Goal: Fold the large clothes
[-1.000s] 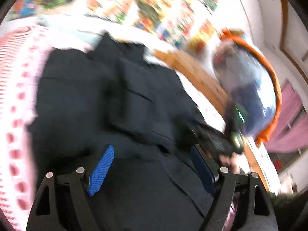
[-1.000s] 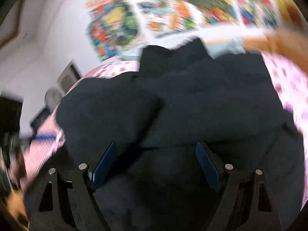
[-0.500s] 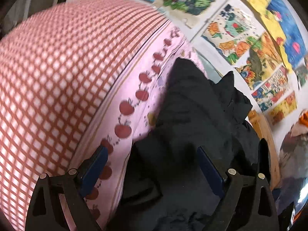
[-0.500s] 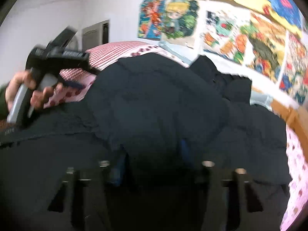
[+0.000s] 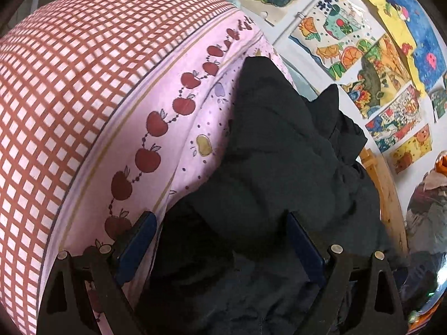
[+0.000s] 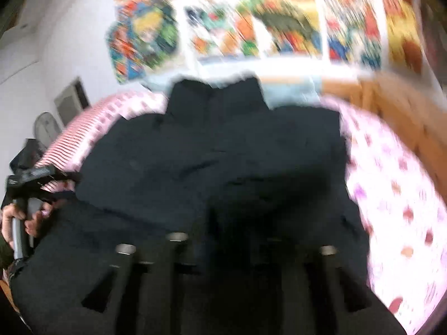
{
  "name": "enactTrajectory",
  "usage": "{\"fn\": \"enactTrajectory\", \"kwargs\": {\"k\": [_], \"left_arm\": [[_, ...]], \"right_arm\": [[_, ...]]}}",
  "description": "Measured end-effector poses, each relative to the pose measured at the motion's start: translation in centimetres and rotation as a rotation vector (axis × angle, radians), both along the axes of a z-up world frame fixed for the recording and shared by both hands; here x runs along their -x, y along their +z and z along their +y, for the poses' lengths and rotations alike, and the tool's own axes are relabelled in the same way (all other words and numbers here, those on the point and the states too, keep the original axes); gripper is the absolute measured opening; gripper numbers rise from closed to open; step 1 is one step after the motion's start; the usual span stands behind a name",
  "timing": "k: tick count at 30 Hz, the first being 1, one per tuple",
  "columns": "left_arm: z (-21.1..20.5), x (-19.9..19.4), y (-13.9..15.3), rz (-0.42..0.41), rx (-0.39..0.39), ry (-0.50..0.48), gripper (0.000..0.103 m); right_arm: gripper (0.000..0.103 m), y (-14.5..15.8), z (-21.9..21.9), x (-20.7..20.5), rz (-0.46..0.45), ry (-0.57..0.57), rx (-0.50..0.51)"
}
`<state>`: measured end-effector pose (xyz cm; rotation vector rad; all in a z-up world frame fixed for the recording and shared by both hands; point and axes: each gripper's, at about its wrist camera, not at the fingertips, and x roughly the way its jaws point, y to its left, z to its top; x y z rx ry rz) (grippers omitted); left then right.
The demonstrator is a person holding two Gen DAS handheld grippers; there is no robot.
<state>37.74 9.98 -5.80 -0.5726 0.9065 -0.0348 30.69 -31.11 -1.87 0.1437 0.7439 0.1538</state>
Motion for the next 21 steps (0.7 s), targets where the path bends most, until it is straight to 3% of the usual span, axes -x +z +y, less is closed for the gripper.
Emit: {"fn": "enactTrajectory", "kwargs": {"k": [2,6,10,13,17,19,21], "left_arm": [[0.2,0.3,0.3,-0.022,0.005,0.007,0.093],[-0.3,1.6,2.2,-0.123,-0.058,-0.028,0.093],[-3.9,2.7,5.0,-0.281,-0.183,-0.210,0.093],[-7.3,2.6,6.2,-0.336,-0.280,-0.342,0.093],[-10.7,1.0,6.5,-0.338,-0.355,-0.433,0.093],[-12.2,-0.4,5.7,-0.297,-0.389,-0.472,0.093],[-13.3,-1.8,4.7,-0.253,-0.426,-0.491,0.093]], "right_arm": [[0.055,-1.8,-1.5,0.7,0.069,-0.010,-0.033],[0.056,-2.7,-3.8,3.2,0.115,-0.045,0.015],[0.056,-0.6,-6.1,4.6,0.040,-0.095,0.021],[0.056,1.4,-6.3,3.4,-0.023,-0.114,0.021],[0.054,1.9,-3.5,0.8,-0.044,-0.015,0.044],[0.054,1.0,-1.6,-1.7,0.031,0.093,0.017],[0.054,-0.6,-1.0,-3.9,0.109,0.132,-0.052]]}}
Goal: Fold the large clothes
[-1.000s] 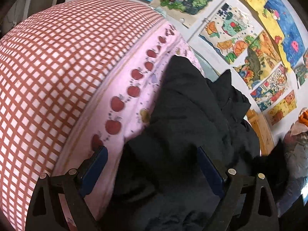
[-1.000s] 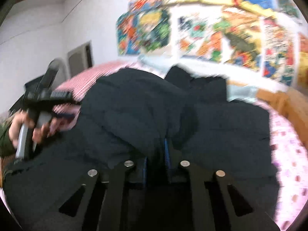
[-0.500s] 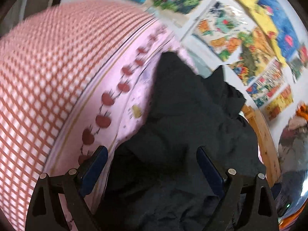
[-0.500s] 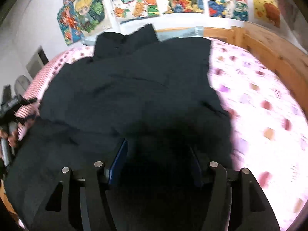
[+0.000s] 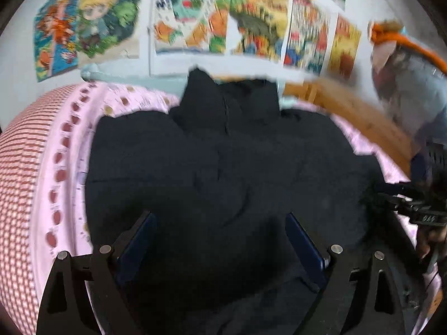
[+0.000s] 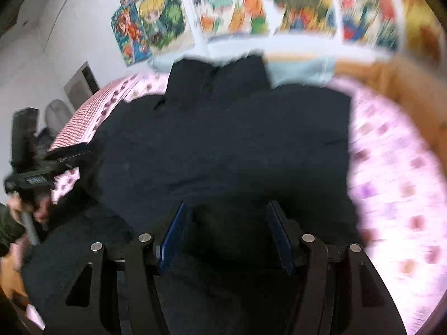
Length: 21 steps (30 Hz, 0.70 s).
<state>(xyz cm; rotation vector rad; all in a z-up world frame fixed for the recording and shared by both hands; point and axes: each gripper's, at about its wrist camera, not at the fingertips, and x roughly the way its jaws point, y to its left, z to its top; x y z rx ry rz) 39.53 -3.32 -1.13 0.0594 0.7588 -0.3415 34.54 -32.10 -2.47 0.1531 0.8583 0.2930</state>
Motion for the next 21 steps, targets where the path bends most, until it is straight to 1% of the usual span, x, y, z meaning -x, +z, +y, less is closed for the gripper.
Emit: {"fn": "enactTrajectory", "kwargs": {"k": [1,2,4,6,7,10,12,15,17,19,21], "left_arm": [[-0.1,-0.9,-0.7,0.019,-0.023,0.012,0.093],[0.1,-1.3,-1.1,0.031,-0.033,0.026,0.093],[0.8,-2.6,-2.0,0.064,-0.046,0.067,0.093],[1.2,-3.2,-2.5,0.084,-0.050,0.091,0.093],[1.3,-3.7,-2.9,0.089,-0.065,0.097,0.094],[1.1,-4.1,-4.2,0.092,-0.109,0.082,0.095],[1.1,-4.2,-5.0,0.100,-0.129,0.076,0.096],[0.9,-4.3,-6.0,0.097,-0.153,0.075,0.096],[0.7,-4.2,-6.5,0.091,-0.172,0.076,0.097],[0.7,-4.0,-6.6,0.080,-0.185,0.081,0.098],[0.9,-3.9,-6.6,0.074,-0.178,0.085,0.100]], "right_arm": [[0.054,-0.8,0.1,-1.1,0.025,-0.010,0.008],[0.054,-1.2,0.2,-1.5,0.031,-0.015,0.026],[0.052,-2.2,0.5,-3.1,0.035,-0.013,0.067],[0.052,-2.7,0.9,-4.5,0.038,-0.014,0.105],[0.052,-3.0,1.2,-5.1,0.040,-0.017,0.123],[0.053,-4.3,2.0,-6.1,0.057,-0.049,0.112],[0.053,-5.4,2.4,-6.0,0.061,-0.049,0.120],[0.053,-6.8,2.4,-5.6,0.036,-0.051,0.116],[0.053,-7.2,2.3,-5.2,0.016,-0.058,0.110],[0.054,-7.3,2.5,-4.7,-0.008,-0.063,0.132],[0.055,-7.0,2.4,-4.4,-0.035,-0.065,0.141]]}}
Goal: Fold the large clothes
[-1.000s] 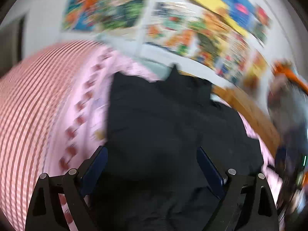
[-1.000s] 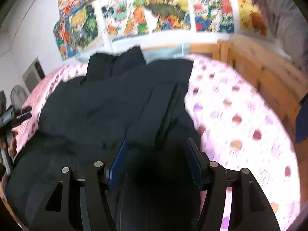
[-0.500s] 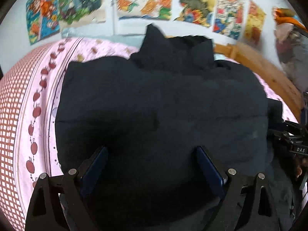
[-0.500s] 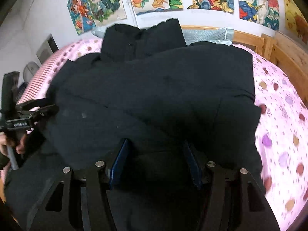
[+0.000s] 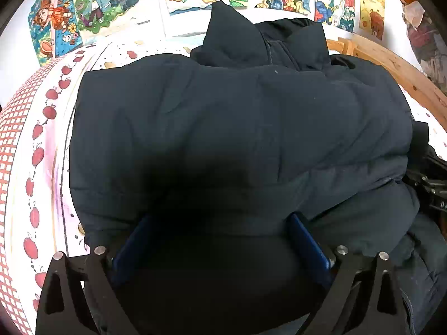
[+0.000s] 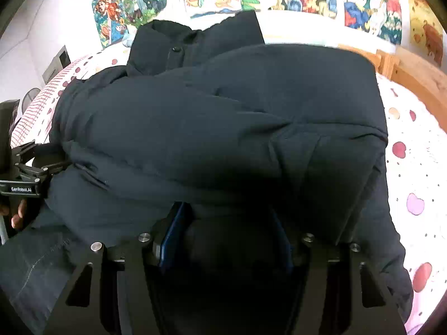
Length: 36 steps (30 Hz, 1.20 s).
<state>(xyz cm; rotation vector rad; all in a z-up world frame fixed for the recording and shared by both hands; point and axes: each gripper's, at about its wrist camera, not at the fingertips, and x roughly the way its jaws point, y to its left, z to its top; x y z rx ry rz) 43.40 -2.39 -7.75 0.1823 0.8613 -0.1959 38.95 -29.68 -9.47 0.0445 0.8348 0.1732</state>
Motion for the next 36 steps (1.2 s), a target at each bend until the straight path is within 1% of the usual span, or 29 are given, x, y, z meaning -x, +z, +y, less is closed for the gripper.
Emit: {"fn": "enactTrajectory", "kwargs": {"k": [2,3,5,6,7,8,9,10,12,13,14,16,17,19,22,24,25,27,30,31,32,33,34,35,36], "left_arm": [[0.1,0.0,0.1,-0.004,0.011,0.002,0.103],[0.3,0.0,0.4,-0.007,0.012,0.003,0.103],[0.4,0.9,1.5,-0.036,0.006,0.006,0.103],[0.4,1.5,2.2,-0.065,0.007,0.008,0.103],[0.6,2.5,3.3,-0.108,0.025,0.009,0.103],[0.8,3.1,4.0,-0.134,0.046,0.001,0.103],[0.9,3.7,5.0,-0.162,0.075,-0.010,0.103],[1.1,4.1,6.1,-0.187,0.102,-0.016,0.103],[1.0,3.5,7.6,-0.190,0.110,-0.008,0.103],[0.9,2.9,8.3,-0.180,0.099,0.001,0.103],[0.7,2.0,9.0,-0.173,0.078,0.012,0.103],[0.5,0.4,10.3,-0.184,0.035,0.032,0.103],[0.6,-0.6,11.0,-0.194,0.020,0.037,0.103],[1.0,-3.2,12.5,-0.200,0.011,0.068,0.103],[1.8,-6.8,14.0,-0.224,0.057,0.127,0.103],[1.6,-8.8,14.9,-0.298,0.106,0.158,0.103],[1.3,-9.9,15.0,-0.337,0.144,0.150,0.103],[0.4,-11.7,14.8,-0.362,0.184,0.126,0.103],[-1.9,-15.1,13.7,-0.376,0.204,0.089,0.103],[-2.5,-16.7,13.1,-0.377,0.207,0.097,0.101],[-2.7,-17.6,12.9,-0.379,0.207,0.101,0.094],[-3.1,-18.5,12.4,-0.377,0.204,0.105,0.088],[-3.2,-19.5,11.8,-0.366,0.205,0.115,0.073],[-3.1,-19.8,11.5,-0.358,0.210,0.121,0.058],[-2.8,-20.4,11.1,-0.344,0.234,0.125,0.052]], "right_arm": [[0.055,0.4,-0.2,0.5,-0.028,0.001,-0.011],[0.055,0.9,-0.5,0.9,-0.039,-0.001,-0.021],[0.055,2.2,-1.1,1.8,-0.067,-0.020,-0.043],[0.056,3.1,-1.6,2.6,-0.088,-0.031,-0.072],[0.062,3.9,-2.0,3.1,-0.102,-0.033,-0.099],[0.066,5.2,-2.6,3.8,-0.117,-0.033,-0.128],[0.072,5.9,-3.0,4.0,-0.125,-0.034,-0.134],[0.075,7.1,-3.5,4.2,-0.137,-0.035,-0.134],[0.078,8.6,-4.0,4.0,-0.154,-0.039,-0.122],[0.080,9.6,-4.2,3.5,-0.160,-0.047,-0.097],[0.081,9.9,-4.3,3.2,-0.164,-0.054,-0.075],[0.084,11.3,-4.2,1.5,-0.171,-0.071,-0.009],[0.084,12.2,-4.2,0.1,-0.174,-0.081,0.012],[0.085,13.5,-4.7,-2.7,-0.166,-0.099,0.007],[0.085,14.9,-5.8,-9.1,-0.120,-0.160,-0.079],[0.085,14.5,-5.6,-12.4,-0.106,-0.188,-0.142],[0.085,14.1,-5.6,-14.0,-0.102,-0.198,-0.178],[0.085,13.4,-5.5,-17.1,-0.085,-0.208,-0.216],[0.084,12.4,-4.9,-20.3,-0.082,-0.205,-0.195],[0.081,12.3,-4.6,-21.3,-0.089,-0.209,-0.171],[0.078,12.3,-4.3,-21.8,-0.101,-0.213,-0.151],[0.072,12.5,-4.3,-22.4,-0.113,-0.210,-0.140],[0.067,12.6,-4.2,-23.1,-0.124,-0.204,-0.133],[0.066,12.7,-4.0,-23.8,-0.134,-0.188,-0.135],[0.066,12.6,-3.7,-24.3,-0.135,-0.176,-0.138]]}}
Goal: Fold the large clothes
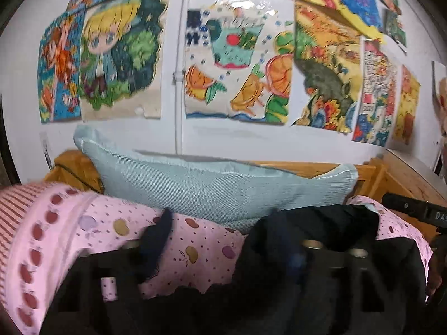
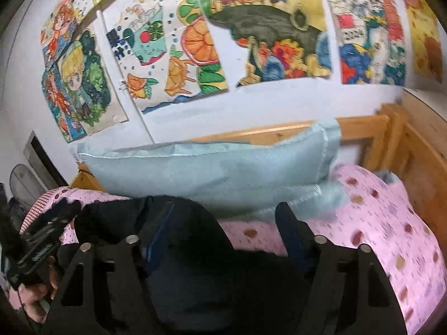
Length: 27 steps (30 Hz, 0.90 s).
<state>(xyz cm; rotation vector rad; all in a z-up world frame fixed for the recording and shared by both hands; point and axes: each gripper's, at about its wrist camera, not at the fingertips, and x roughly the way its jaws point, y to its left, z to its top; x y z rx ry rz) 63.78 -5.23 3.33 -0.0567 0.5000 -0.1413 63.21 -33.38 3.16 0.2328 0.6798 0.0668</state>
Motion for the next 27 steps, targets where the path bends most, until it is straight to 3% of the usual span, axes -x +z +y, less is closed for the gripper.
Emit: {"fn": "enactTrajectory", "kwargs": {"k": [4,5,6,7,8,9,11,20,27], "left_arm": [[1.7,-0.3,-0.9,-0.029,0.167,-0.089,0.009],[1.7,-0.4,-1.1,-0.022,0.170,-0.090,0.006],[1.6,-0.6,-1.3,-0.002,0.168,-0.100,0.005],[1.5,-0.6,-1.5,0.008,0.166,-0.112,0.002],[1.4,-0.5,-1.6,0.008,0.159,-0.110,0.002],[1.4,-0.2,-1.5,0.004,0.152,-0.103,0.002],[1.5,0.5,-1.2,-0.002,0.143,-0.092,0.001],[1.4,4.9,0.2,-0.053,0.074,-0.157,0.001],[2.3,8.8,-1.6,0.060,0.040,-0.198,0.001]], "right_arm": [[0.065,-0.4,1.3,-1.3,0.007,0.070,0.034],[0.065,-0.7,1.9,-1.6,0.019,0.095,0.057],[0.059,-1.2,2.4,-1.9,0.034,0.121,0.070],[0.032,-1.7,2.7,-2.0,0.050,0.124,0.075],[0.018,-1.9,2.6,-2.1,0.063,0.112,0.070],[0.012,-2.1,2.3,-1.8,0.068,0.083,0.050],[0.011,-1.8,1.7,-0.6,0.024,0.076,0.008],[0.009,0.4,1.7,7.0,-0.105,0.148,0.074],[0.006,-0.9,-0.2,10.8,-0.067,0.191,0.083]]}}
